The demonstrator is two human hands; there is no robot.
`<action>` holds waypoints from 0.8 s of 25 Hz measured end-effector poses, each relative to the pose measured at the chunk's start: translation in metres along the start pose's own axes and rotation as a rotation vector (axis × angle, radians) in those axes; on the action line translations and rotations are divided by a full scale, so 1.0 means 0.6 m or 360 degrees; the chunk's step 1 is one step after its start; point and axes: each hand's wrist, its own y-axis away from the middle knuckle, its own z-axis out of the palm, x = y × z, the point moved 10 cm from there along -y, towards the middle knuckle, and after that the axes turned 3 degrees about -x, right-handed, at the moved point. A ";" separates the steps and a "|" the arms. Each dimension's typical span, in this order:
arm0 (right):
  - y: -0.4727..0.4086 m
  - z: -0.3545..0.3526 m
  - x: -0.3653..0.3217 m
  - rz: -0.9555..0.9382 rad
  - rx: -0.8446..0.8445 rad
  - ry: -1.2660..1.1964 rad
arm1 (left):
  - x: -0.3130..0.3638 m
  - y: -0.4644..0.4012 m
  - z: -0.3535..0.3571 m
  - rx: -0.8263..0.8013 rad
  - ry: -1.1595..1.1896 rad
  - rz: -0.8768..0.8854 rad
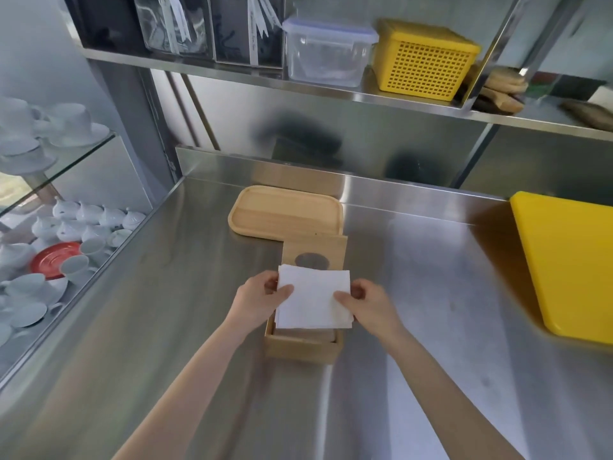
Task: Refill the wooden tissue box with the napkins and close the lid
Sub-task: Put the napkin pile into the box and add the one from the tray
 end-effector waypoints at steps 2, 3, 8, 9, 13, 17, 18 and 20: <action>0.005 0.007 0.003 -0.0037 -0.0002 0.0225 | -0.008 0.003 0.008 0.0020 -0.0155 -0.0016; 0.006 0.011 0.005 -0.0048 -0.0002 0.0318 | -0.011 0.003 0.012 0.0033 -0.0219 -0.0016; 0.000 0.024 -0.011 -0.0144 0.0079 0.0706 | -0.005 -0.001 0.018 0.0178 -0.0534 0.0084; 0.000 0.030 -0.018 -0.0170 0.0072 0.0820 | -0.002 -0.001 0.021 0.0184 -0.0613 0.0108; 0.007 0.059 -0.034 -0.0253 0.0043 0.1320 | 0.011 0.003 0.037 0.0157 -0.0954 0.0194; 0.003 0.077 -0.038 -0.0258 0.0032 0.1611 | 0.025 0.002 0.043 0.0205 -0.1250 0.0289; 0.000 0.081 -0.036 -0.0238 -0.0002 0.1659 | 0.026 0.000 0.048 0.0192 -0.1333 0.0311; -0.006 0.089 -0.032 -0.0205 -0.0076 0.1732 | 0.022 -0.005 0.061 0.0134 -0.1455 0.0324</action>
